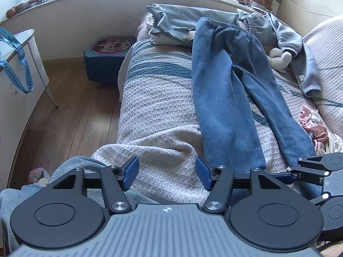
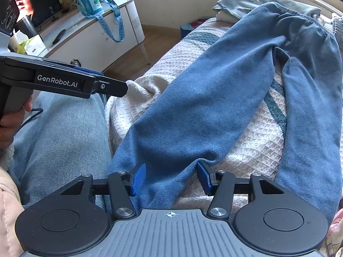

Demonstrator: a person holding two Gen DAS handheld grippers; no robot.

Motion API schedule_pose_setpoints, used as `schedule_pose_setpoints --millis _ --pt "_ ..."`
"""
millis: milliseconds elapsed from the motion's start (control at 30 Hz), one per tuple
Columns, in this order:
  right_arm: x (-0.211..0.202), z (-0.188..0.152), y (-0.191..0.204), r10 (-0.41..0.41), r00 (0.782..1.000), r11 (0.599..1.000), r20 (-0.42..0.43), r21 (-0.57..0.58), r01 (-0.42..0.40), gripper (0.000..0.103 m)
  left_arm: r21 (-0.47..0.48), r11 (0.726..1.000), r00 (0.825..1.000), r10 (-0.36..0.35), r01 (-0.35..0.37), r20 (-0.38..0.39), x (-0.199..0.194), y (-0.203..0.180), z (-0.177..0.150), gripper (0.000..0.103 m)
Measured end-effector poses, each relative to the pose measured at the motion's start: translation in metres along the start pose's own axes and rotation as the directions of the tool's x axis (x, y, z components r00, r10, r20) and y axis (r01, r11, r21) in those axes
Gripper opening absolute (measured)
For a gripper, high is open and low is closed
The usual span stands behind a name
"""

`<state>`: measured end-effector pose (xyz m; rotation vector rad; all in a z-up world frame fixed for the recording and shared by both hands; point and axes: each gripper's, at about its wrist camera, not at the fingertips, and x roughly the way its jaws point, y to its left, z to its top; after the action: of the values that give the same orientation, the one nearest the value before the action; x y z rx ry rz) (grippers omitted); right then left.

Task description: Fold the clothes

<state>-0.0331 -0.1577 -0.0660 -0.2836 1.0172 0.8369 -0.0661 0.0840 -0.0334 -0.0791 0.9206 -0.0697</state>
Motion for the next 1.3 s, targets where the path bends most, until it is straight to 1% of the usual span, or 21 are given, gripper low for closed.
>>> schedule_pose_setpoints --millis 100,267,400,533,600,633,667,700,733,833,900,1000,1067,1167,1300 --pt "0.000 0.000 0.001 -0.002 1.000 1.000 -0.001 -0.003 0.002 0.053 0.001 1.000 1.000 -0.001 0.001 -0.001 0.000 0.000 -0.001 0.060" --pt "0.002 0.001 0.001 0.003 1.000 1.000 -0.009 -0.006 -0.003 0.053 -0.006 1.000 1.000 -0.004 0.004 0.005 0.000 0.001 0.000 0.065" --pt "0.012 -0.002 -0.001 0.018 0.999 1.000 -0.044 0.010 -0.018 0.053 -0.004 1.000 1.000 -0.014 0.014 0.019 -0.002 0.000 0.000 0.069" --pt "0.015 -0.005 0.001 0.025 0.999 1.000 -0.044 0.000 -0.025 0.055 -0.002 1.000 1.000 -0.007 0.007 0.016 -0.002 -0.001 0.000 0.070" --pt "0.016 -0.006 0.000 0.026 0.999 1.000 -0.039 0.000 -0.026 0.053 -0.006 1.000 1.000 -0.005 0.005 0.010 -0.001 0.000 0.000 0.070" --pt "0.016 -0.006 0.000 0.024 0.999 1.000 -0.038 -0.002 -0.025 0.049 -0.010 1.000 1.000 -0.008 0.008 0.008 0.000 0.000 0.000 0.070" --pt "0.014 -0.006 0.000 0.017 0.999 1.000 -0.034 -0.005 -0.018 0.041 -0.015 1.000 1.000 -0.014 0.014 0.006 0.000 0.001 -0.001 0.070" --pt "0.013 -0.006 0.000 0.008 1.000 1.000 -0.030 -0.009 -0.009 0.036 -0.020 1.000 1.000 -0.020 0.020 0.004 0.000 0.001 -0.001 0.070" --pt "0.010 -0.006 -0.001 -0.001 1.000 1.000 -0.020 -0.014 0.000 0.029 -0.023 0.999 1.000 -0.023 0.024 0.002 0.001 0.002 -0.001 0.070" --pt "-0.002 -0.006 -0.006 -0.015 1.000 1.000 0.010 0.008 0.015 0.028 -0.026 0.999 1.000 -0.031 0.031 0.007 0.000 0.001 -0.001 0.070" --pt "-0.010 -0.009 -0.009 -0.034 0.999 0.999 0.035 0.025 0.033 0.030 -0.031 0.999 0.999 -0.043 0.043 0.008 0.000 0.002 -0.001 0.072" --pt "-0.017 -0.013 -0.010 -0.016 0.999 0.999 0.045 0.030 0.015 0.031 -0.041 0.997 0.998 -0.060 0.060 0.000 0.002 0.005 -0.001 0.072" --pt "-0.018 -0.016 -0.006 -0.007 1.000 1.000 0.031 0.007 0.007 0.031 -0.047 0.997 0.998 -0.068 0.068 -0.004 0.002 0.006 -0.001 0.072" --pt "-0.021 -0.020 -0.001 0.010 1.000 1.000 -0.017 -0.026 -0.010 0.033 -0.042 0.997 0.998 -0.070 0.070 0.002 0.000 0.005 -0.002 0.072" --pt "-0.033 -0.031 -0.002 0.028 0.998 0.999 -0.055 -0.023 -0.029 0.033 -0.026 0.996 0.997 -0.082 0.081 -0.005 0.001 0.001 -0.003 0.072"
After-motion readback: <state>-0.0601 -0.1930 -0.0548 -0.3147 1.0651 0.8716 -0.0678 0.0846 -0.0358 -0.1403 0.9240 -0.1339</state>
